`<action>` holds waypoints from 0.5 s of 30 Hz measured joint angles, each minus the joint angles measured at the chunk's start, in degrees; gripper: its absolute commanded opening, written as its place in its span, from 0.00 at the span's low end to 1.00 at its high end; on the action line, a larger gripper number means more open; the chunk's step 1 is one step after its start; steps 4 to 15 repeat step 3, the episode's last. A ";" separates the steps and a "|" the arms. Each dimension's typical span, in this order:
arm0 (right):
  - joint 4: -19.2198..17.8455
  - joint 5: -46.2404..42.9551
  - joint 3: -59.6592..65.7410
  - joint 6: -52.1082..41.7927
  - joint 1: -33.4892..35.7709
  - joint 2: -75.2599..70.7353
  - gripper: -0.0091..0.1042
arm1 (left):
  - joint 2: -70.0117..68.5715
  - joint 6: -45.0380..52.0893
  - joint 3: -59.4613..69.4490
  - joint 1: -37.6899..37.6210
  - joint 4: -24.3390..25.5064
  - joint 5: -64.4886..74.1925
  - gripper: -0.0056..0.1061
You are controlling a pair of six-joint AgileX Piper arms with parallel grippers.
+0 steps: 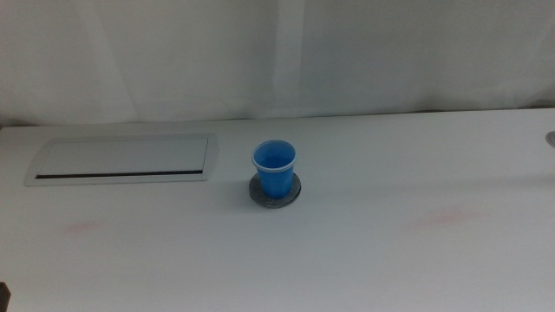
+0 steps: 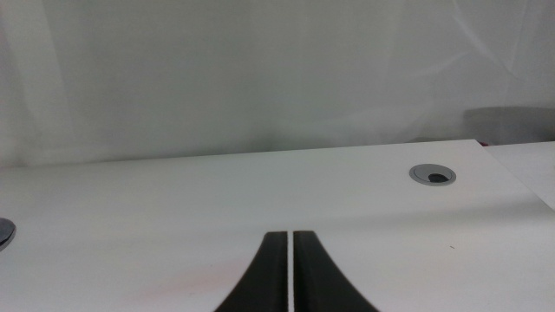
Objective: Place an empty cup on a cup mat.
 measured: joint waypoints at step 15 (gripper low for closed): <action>0.05 0.12 0.00 0.19 0.00 0.00 0.06 | 0.00 0.00 0.00 0.00 0.00 0.00 0.02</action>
